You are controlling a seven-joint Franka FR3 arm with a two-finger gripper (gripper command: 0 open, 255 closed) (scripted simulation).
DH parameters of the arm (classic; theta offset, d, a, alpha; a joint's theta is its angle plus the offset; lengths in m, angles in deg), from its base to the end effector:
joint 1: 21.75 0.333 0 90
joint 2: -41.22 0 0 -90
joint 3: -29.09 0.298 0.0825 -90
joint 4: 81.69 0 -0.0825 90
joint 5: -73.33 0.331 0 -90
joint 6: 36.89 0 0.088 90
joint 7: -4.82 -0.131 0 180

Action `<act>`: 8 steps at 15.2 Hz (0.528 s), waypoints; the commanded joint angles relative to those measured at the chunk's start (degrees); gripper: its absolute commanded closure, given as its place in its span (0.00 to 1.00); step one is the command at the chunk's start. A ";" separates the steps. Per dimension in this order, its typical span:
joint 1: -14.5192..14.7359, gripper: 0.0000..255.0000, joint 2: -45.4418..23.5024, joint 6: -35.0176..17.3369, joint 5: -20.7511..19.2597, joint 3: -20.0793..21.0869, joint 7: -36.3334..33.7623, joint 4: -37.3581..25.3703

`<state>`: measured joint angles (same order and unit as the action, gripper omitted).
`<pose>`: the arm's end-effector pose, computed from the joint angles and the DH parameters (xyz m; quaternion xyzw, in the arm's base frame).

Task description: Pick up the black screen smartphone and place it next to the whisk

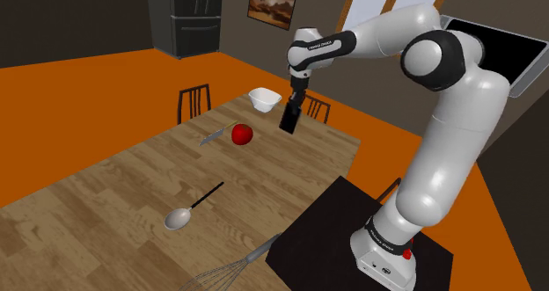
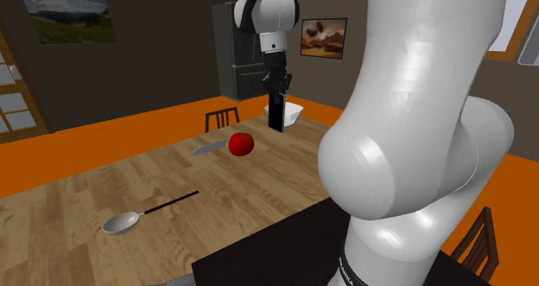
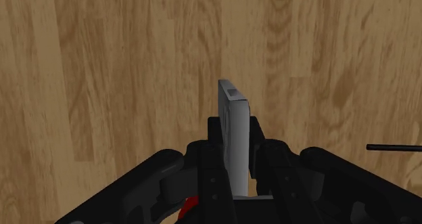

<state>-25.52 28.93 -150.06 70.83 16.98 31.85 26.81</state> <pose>0.5198 -0.1475 0.3692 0.9912 0.1076 -0.0751 0.0155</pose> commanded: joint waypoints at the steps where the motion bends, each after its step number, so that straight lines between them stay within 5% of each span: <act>1: 1.03 1.00 3.21 -0.55 -0.61 0.43 -1.68 3.81; 8: 4.46 1.00 15.95 -3.13 -2.43 3.15 -8.92 19.42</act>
<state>-21.45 43.16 -152.85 68.59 19.74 23.94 44.13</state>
